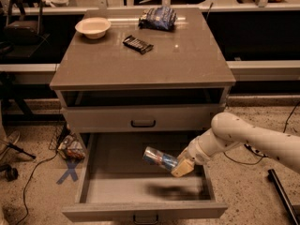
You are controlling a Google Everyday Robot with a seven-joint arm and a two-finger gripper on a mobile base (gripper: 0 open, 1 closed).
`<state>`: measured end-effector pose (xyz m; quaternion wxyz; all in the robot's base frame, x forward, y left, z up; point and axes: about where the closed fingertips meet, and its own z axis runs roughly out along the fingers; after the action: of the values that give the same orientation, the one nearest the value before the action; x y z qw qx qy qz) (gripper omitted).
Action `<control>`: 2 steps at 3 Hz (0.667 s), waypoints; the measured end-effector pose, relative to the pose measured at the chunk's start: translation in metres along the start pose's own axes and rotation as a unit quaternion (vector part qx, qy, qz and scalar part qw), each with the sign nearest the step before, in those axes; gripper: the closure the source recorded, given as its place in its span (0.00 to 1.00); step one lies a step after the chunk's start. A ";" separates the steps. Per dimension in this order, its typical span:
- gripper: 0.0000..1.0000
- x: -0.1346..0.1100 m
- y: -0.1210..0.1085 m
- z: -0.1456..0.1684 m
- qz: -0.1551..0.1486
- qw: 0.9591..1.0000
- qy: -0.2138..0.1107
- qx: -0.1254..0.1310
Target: Place redbull can into middle drawer
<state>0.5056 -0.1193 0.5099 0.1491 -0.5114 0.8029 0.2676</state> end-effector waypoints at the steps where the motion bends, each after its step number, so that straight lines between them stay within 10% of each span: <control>1: 1.00 0.000 -0.005 0.033 -0.007 1.000 0.002 0.001; 2: 0.83 -0.003 -0.010 0.061 -0.006 1.000 0.007 0.012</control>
Offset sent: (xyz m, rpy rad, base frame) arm 0.0174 0.0526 -0.0751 -0.0499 -0.0401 -0.0282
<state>0.5140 -0.0849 0.4595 0.1505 -0.5162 0.8041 0.2535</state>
